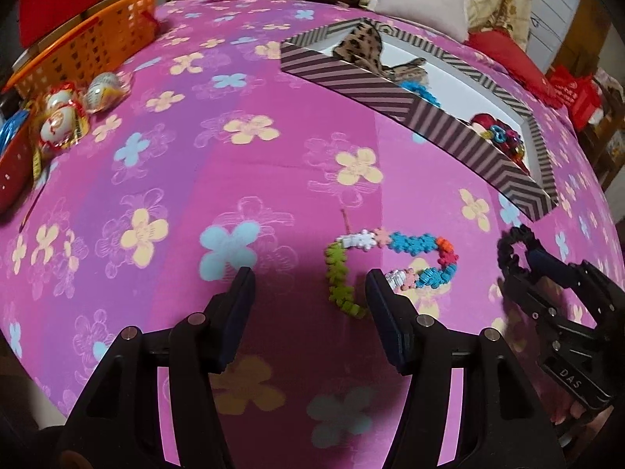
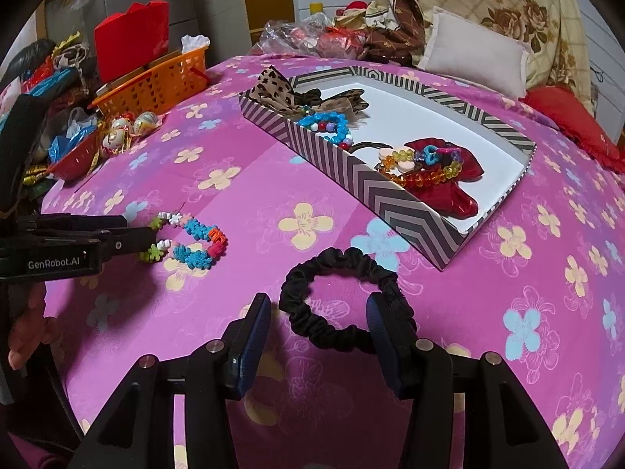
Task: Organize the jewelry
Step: 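Grasp the green-blue flower bracelet with left tool while right grasps black scrunchie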
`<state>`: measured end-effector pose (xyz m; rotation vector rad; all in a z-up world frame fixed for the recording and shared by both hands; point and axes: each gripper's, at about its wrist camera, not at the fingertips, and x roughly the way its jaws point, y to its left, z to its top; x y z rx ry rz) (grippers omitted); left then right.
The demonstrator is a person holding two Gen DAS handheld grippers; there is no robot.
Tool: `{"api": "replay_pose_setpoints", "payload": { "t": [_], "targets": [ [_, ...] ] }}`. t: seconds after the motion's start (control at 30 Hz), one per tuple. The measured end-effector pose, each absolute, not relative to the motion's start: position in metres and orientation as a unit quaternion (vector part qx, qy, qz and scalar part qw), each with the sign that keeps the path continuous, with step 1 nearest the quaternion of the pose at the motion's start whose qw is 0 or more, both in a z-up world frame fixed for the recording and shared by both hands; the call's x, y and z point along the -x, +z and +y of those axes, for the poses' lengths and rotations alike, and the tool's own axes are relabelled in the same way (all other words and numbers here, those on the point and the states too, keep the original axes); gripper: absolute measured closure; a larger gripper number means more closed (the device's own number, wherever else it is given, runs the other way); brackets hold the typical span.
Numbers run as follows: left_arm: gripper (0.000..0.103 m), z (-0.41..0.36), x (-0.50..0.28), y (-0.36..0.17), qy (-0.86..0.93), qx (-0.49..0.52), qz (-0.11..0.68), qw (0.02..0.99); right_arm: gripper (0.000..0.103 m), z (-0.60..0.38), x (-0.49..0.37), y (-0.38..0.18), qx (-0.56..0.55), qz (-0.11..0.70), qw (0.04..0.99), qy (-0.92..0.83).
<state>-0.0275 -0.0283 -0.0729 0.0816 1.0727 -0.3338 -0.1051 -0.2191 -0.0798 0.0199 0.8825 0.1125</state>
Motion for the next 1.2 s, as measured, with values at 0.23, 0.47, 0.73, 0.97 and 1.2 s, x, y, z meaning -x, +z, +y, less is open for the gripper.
{"api": "replay_pose_setpoints", "payload": {
  "t": [0.23,0.47,0.73,0.97,1.2],
  "targets": [
    [0.044,-0.036,0.030,-0.074,-0.157,-0.072,0.501,0.848,0.053,-0.219,0.104,-0.080,-0.008,0.429,0.902,0.051],
    [0.088,-0.043,0.030,-0.073,-0.167,-0.090,0.493,0.849,0.057,-0.217,0.105,-0.080,-0.003,0.430,0.902,0.038],
    [0.092,-0.030,0.031,-0.069,-0.206,-0.024,0.512,0.834,0.088,-0.224,0.109,-0.077,-0.029,0.434,0.899,0.042],
    [0.092,-0.020,0.034,-0.053,-0.220,0.018,0.495,0.840,0.091,-0.222,0.118,-0.064,-0.056,0.416,0.905,0.067],
    [0.092,-0.018,0.037,-0.050,-0.213,0.014,0.489,0.846,0.091,-0.220,0.122,-0.059,-0.067,0.407,0.908,0.076]
  ]
}}
